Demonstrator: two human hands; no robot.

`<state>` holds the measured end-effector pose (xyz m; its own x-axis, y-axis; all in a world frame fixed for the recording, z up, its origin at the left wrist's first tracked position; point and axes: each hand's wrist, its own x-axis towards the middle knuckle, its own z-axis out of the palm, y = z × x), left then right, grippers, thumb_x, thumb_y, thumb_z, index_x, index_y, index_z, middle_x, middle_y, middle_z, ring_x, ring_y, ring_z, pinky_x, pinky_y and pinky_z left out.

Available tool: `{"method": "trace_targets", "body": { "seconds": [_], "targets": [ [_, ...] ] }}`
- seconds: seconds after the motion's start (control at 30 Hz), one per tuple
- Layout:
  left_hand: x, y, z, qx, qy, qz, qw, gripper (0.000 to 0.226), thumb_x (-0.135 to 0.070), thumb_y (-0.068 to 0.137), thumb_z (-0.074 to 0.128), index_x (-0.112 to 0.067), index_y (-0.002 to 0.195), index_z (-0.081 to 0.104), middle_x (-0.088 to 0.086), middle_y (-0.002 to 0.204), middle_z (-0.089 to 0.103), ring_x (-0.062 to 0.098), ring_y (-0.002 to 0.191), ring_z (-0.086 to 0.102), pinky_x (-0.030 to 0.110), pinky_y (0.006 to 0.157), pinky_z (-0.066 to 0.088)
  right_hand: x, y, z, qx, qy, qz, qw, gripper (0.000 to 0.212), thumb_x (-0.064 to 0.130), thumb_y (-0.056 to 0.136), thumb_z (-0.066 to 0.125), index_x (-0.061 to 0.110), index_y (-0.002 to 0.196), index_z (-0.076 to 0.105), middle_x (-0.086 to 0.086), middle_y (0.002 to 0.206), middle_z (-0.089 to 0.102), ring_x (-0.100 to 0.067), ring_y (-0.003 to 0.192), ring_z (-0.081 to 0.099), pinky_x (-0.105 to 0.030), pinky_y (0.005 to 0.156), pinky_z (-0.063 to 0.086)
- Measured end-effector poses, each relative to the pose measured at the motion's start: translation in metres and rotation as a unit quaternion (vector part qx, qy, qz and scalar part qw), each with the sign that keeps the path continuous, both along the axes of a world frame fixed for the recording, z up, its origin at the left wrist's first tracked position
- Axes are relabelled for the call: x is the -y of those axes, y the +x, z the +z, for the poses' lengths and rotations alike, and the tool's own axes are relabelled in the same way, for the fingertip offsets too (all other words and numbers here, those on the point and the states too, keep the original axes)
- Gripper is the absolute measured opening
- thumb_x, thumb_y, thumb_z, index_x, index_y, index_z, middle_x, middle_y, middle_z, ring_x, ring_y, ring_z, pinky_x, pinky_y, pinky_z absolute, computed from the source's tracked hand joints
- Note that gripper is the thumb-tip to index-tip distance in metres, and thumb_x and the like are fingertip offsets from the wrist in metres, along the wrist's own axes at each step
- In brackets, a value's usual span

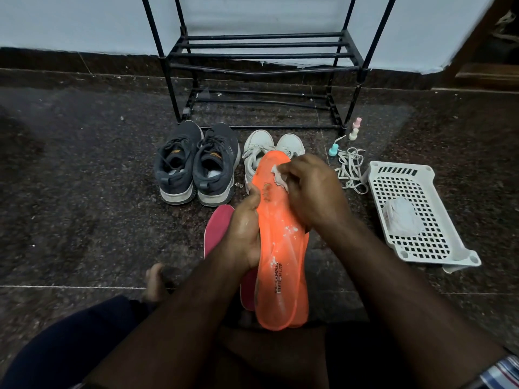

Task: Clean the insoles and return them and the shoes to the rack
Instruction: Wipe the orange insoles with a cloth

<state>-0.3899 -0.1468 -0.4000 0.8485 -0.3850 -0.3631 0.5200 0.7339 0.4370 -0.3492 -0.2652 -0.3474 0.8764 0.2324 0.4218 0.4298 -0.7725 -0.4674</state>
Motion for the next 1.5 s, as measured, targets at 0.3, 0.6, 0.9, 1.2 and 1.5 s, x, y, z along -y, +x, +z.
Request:
{"method": "trace_targets", "body": {
  "seconds": [0.3, 0.6, 0.9, 1.2, 1.5],
  "targets": [
    [-0.002, 0.006, 0.005, -0.024, -0.001, 0.067, 0.997, 0.083, -0.067, 0.098, 0.025, -0.006, 0.083, 0.080, 0.015, 0.090, 0.074, 0.028, 0.084, 0.074, 0.040, 0.084, 0.058, -0.016, -0.019, 0.001, -0.088, -0.109, 0.077, 0.987, 0.025, 0.008, 0.081, 0.064, 0.018, 0.101, 0.076, -0.005, 0.095, 0.070, -0.027, 0.093, 0.065, -0.037, 0.080, 0.051],
    [-0.015, 0.016, 0.010, 0.002, -0.016, 0.020, 1.000, 0.095, -0.081, 0.090, 0.019, -0.006, 0.129, 0.062, 0.021, 0.123, 0.066, 0.036, 0.111, 0.065, 0.052, 0.104, 0.045, -0.004, -0.005, 0.006, -0.065, 0.077, 0.018, 0.995, 0.015, 0.013, 0.081, 0.076, 0.017, 0.096, 0.077, 0.004, 0.093, 0.072, -0.002, 0.085, 0.059, 0.002, 0.077, 0.034],
    [-0.019, 0.012, 0.013, 0.013, -0.008, 0.014, 1.000, 0.084, -0.073, 0.096, 0.020, -0.005, 0.119, 0.063, 0.021, 0.107, 0.072, 0.035, 0.094, 0.072, 0.051, 0.079, 0.060, -0.004, -0.001, -0.002, -0.058, 0.074, 0.007, 0.996, 0.014, 0.018, 0.084, 0.073, 0.015, 0.097, 0.077, 0.001, 0.095, 0.071, -0.001, 0.084, 0.057, 0.002, 0.076, 0.034],
    [-0.009, 0.004, 0.000, 0.005, 0.010, 0.011, 1.000, 0.076, -0.066, 0.100, 0.028, -0.005, 0.121, 0.068, 0.018, 0.115, 0.069, 0.033, 0.106, 0.066, 0.047, 0.100, 0.049, -0.005, -0.003, -0.004, -0.067, 0.015, -0.017, 0.998, 0.022, 0.008, 0.084, 0.065, 0.015, 0.102, 0.076, -0.006, 0.103, 0.071, -0.022, 0.099, 0.064, -0.029, 0.090, 0.046],
    [-0.006, 0.003, -0.003, -0.013, 0.006, 0.048, 0.999, 0.065, -0.058, 0.102, 0.030, -0.008, 0.109, 0.071, 0.016, 0.105, 0.072, 0.030, 0.100, 0.070, 0.043, 0.099, 0.048, -0.019, -0.017, -0.013, -0.031, 0.008, 0.034, 0.999, 0.017, 0.007, 0.079, 0.063, 0.011, 0.093, 0.073, -0.008, 0.090, 0.070, -0.027, 0.088, 0.064, -0.035, 0.080, 0.048]
  ]
}}
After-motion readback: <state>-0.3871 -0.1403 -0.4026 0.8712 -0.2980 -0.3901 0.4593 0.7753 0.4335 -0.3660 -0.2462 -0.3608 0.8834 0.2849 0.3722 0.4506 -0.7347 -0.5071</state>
